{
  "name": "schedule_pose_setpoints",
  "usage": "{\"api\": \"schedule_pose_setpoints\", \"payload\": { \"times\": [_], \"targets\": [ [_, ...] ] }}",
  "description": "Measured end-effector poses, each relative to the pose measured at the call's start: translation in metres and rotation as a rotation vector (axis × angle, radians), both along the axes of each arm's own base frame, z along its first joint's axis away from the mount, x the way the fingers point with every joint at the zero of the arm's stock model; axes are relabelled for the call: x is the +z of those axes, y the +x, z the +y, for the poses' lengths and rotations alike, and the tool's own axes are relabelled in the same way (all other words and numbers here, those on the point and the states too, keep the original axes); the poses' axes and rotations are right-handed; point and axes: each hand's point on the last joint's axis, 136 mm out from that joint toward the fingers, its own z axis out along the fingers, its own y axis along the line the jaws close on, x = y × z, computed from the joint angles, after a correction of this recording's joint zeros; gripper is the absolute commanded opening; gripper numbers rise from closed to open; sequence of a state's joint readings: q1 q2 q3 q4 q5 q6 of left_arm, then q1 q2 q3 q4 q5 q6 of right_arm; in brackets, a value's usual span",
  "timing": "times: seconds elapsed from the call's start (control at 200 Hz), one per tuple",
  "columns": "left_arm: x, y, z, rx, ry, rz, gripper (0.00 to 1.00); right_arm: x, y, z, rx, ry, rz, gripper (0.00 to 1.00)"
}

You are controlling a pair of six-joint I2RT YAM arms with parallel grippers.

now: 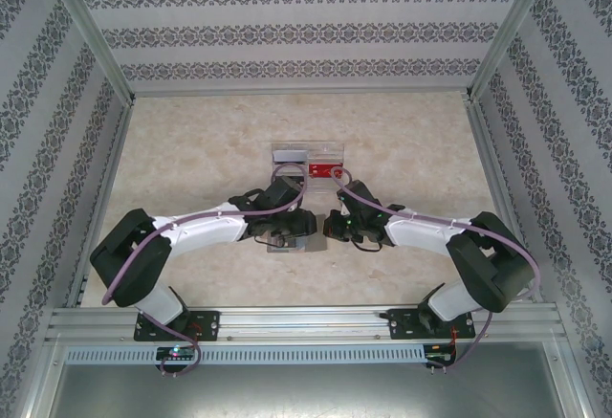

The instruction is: Take the credit cards out of the card holder

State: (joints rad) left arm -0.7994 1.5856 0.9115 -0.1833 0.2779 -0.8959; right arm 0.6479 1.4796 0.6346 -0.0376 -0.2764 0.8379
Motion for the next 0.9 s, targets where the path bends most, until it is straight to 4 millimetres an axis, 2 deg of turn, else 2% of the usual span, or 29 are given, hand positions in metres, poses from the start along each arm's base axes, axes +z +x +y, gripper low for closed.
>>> {"api": "schedule_pose_setpoints", "payload": {
  "times": [0.085,0.24,0.315,0.5,0.655,0.789,0.899],
  "targets": [
    [0.002,-0.001,-0.011,-0.021,-0.013,-0.009,0.41,0.007,0.003,-0.003,-0.013,0.006,-0.015,0.1],
    [0.001,0.0,-0.009,-0.012,0.005,-0.021,0.41,0.013,0.007,-0.011,-0.035,-0.001,-0.031,0.18],
    [0.001,0.002,-0.004,0.001,0.023,-0.032,0.41,0.014,0.007,-0.014,-0.038,-0.01,-0.037,0.31],
    [0.008,0.004,0.021,0.05,0.066,-0.059,0.31,0.019,0.008,-0.019,-0.039,-0.024,-0.058,0.34],
    [-0.001,0.012,0.051,0.105,0.115,-0.048,0.21,0.023,0.009,-0.016,-0.028,-0.03,-0.072,0.35],
    [-0.017,0.012,0.073,0.138,0.161,-0.018,0.15,0.03,0.006,-0.004,0.016,-0.019,-0.096,0.26],
    [-0.026,0.008,0.08,0.138,0.177,0.0,0.13,0.037,0.007,0.009,0.043,0.021,-0.119,0.18]
  ]
}}
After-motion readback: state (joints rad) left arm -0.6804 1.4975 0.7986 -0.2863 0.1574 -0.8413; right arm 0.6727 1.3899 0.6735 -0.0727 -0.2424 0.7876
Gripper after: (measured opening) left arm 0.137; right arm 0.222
